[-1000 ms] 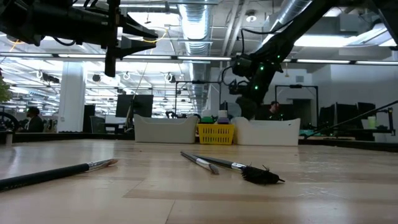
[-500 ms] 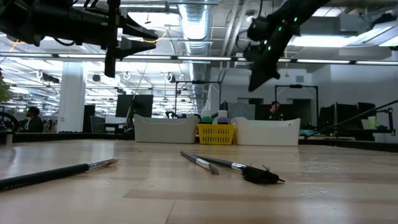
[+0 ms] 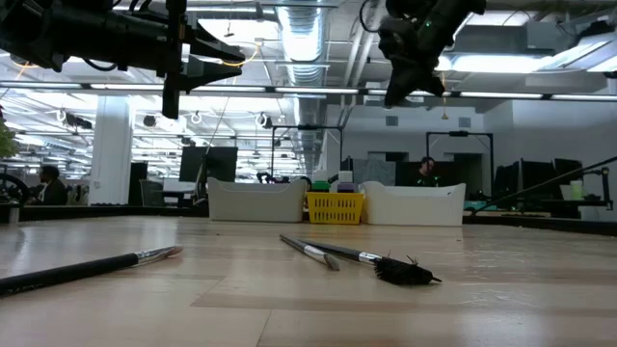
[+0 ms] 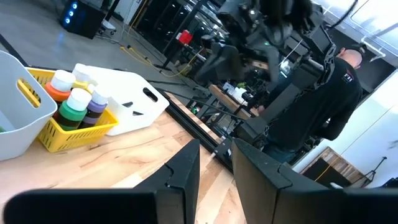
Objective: Pick & Place Paint Supplies
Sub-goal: Put the eye groomer brush into the white bin
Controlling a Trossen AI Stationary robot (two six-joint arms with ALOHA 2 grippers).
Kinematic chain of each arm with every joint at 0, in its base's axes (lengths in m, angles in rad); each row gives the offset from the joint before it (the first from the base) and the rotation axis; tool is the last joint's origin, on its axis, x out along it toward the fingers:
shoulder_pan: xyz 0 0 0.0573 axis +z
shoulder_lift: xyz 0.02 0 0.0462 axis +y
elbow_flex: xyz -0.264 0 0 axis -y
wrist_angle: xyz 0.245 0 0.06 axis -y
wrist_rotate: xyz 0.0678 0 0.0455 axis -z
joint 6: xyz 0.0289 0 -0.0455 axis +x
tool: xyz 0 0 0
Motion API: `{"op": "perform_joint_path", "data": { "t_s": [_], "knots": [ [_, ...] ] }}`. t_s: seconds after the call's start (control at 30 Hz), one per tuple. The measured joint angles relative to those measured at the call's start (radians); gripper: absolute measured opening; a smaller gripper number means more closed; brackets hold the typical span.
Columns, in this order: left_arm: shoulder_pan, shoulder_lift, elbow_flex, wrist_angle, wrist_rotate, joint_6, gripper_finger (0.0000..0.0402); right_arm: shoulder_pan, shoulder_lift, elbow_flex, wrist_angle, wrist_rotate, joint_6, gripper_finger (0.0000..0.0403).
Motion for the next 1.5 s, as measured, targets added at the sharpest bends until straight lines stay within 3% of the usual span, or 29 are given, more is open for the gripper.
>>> {"op": "perform_joint_path", "data": {
  "t_s": [0.2, 0.33, 0.67, 0.83, 1.03, 1.17, 1.5],
  "knots": [
    [-0.004, 0.000, 0.000, 0.001, 0.061, -0.009, 0.0088, 0.157, -0.006, 0.000, -0.028, -0.001, 0.288, 0.0000],
    [-0.004, 0.000, 0.000, 0.001, 0.130, -0.057, 0.0088, 0.326, -0.001, 0.000, -0.029, 0.015, 0.481, 0.0000],
    [-0.004, 0.000, 0.000, 0.001, 0.262, -0.061, 0.0088, 0.776, -0.001, 0.000, 0.017, 0.319, 1.002, 0.0001],
    [-0.004, 0.000, 0.000, 0.001, 0.296, -0.061, 0.0088, 0.929, 0.074, -0.002, 0.142, 0.406, 1.192, 0.0028],
    [-0.004, 0.000, 0.000, 0.002, 0.339, -0.061, 0.0088, 0.989, 0.267, 0.013, 0.374, 0.361, 1.285, 0.0080],
    [-0.013, 0.000, 0.000, 0.001, 0.340, -0.065, 0.0088, 0.985, 0.396, 0.110, 0.371, 0.293, 1.286, 0.0117],
    [-0.051, 0.000, 0.000, 0.001, 0.341, -0.066, 0.0088, 0.958, 0.690, 0.458, -0.046, 0.242, 1.318, 0.0172]
  ]
}}
